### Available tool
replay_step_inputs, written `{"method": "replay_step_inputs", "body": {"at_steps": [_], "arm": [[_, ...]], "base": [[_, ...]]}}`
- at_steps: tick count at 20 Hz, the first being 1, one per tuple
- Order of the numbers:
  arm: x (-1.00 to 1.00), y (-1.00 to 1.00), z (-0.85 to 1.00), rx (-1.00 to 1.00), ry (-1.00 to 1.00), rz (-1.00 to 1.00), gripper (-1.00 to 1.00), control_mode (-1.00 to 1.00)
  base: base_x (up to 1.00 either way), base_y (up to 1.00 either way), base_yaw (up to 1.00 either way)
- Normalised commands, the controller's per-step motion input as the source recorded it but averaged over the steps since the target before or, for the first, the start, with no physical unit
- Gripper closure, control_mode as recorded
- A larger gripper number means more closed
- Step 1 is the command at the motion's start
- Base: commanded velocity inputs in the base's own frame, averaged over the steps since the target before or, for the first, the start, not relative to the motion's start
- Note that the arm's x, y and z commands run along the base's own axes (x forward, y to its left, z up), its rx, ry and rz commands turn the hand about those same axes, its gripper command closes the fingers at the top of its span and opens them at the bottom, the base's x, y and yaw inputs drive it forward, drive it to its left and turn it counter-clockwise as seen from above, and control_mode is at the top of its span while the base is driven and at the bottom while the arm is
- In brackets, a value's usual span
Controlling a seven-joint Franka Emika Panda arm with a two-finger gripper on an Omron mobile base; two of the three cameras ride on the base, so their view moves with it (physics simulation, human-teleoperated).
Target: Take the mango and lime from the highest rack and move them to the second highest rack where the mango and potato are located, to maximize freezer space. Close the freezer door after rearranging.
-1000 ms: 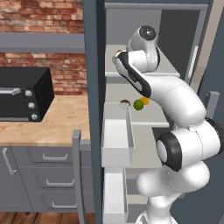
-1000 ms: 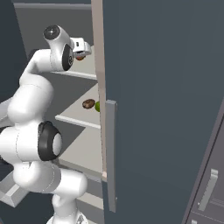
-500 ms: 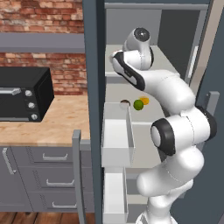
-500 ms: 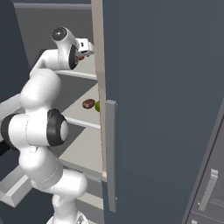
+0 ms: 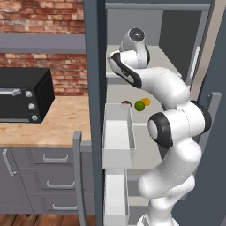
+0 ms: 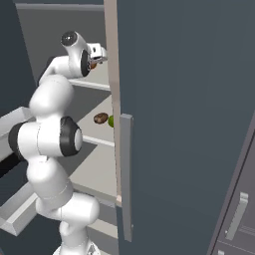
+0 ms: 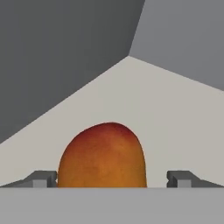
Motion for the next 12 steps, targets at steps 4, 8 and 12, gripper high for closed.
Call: {"method": "replay_step_inputs", "body": {"at_steps": [4,8,12], "arm": [[0.3,0.09,-0.19,-0.03,0.0,0.0,-1.0,-1.0],[0.18,0.03,-0.31,-0.1,0.01,0.0,1.0,-1.0],[0.1,0.03,-0.48,-0.14,0.0,0.0,1.0,-1.0]], "base": [[0.0,0.0,0.0],[0.0,0.0,0.0],[0.0,0.0,0.0]]}}
